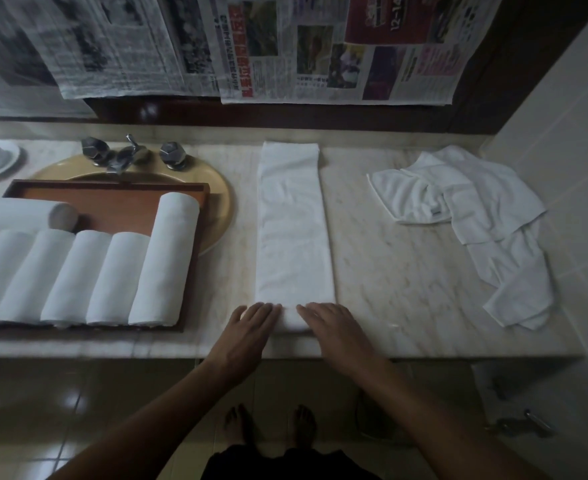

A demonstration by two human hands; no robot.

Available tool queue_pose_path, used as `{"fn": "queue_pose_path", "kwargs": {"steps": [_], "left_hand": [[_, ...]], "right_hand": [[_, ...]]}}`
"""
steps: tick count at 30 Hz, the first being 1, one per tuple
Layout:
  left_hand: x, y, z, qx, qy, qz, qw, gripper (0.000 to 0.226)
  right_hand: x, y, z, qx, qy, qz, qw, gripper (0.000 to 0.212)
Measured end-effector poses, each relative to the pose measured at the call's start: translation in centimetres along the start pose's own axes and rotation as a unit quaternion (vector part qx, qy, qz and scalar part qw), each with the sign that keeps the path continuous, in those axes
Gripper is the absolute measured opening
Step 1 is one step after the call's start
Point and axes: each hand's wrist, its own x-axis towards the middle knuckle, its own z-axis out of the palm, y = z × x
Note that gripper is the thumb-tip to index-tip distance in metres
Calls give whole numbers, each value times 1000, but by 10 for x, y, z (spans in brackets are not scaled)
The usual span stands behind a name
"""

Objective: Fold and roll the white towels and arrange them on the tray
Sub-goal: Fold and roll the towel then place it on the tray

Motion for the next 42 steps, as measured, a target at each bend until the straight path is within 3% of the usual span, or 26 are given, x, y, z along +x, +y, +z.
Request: {"fn": "queue_pose_path", "kwargs": {"steps": [6, 10, 14, 17, 23, 27, 30, 32, 35, 38, 42], "left_hand": [[-20, -2, -3, -152, 3, -16, 988, 41], [-19, -7, -9, -213, 25, -62, 975, 32], [-10, -11, -20, -262, 0, -122, 957, 27], [-2, -12, -27, -308, -17, -175, 935, 20], [9, -12, -33, -344, -19, -223, 912, 11], [13, -15, -34, -350, -14, -233, 907, 12], [13, -13, -31, -356, -13, -244, 902, 13], [12, -6, -28, -330, 17, -256, 908, 13], [4, 10, -17, -163, 89, -220, 958, 32], [-4, 31, 3, -34, 83, -110, 990, 59], [3, 32, 24, 24, 60, -47, 997, 65]], "right_hand": [[-21, 7, -2, 143, -24, 47, 988, 48], [-19, 14, -11, 185, -42, 80, 979, 43], [-14, 21, -22, 239, -67, 134, 959, 35], [-7, 25, -27, 242, -72, 125, 959, 26], [1, 19, -15, 159, 51, 137, 976, 20], [-9, -5, 2, 59, 136, 108, 983, 47], [-21, -17, 10, 39, 189, 107, 975, 45], [-24, -18, 15, 29, 193, 100, 976, 43], [-28, -17, 24, 8, 165, 87, 983, 43], [-29, -12, 28, -2, 131, 70, 989, 55], [-17, 0, 27, -21, 83, 58, 995, 56]]}}
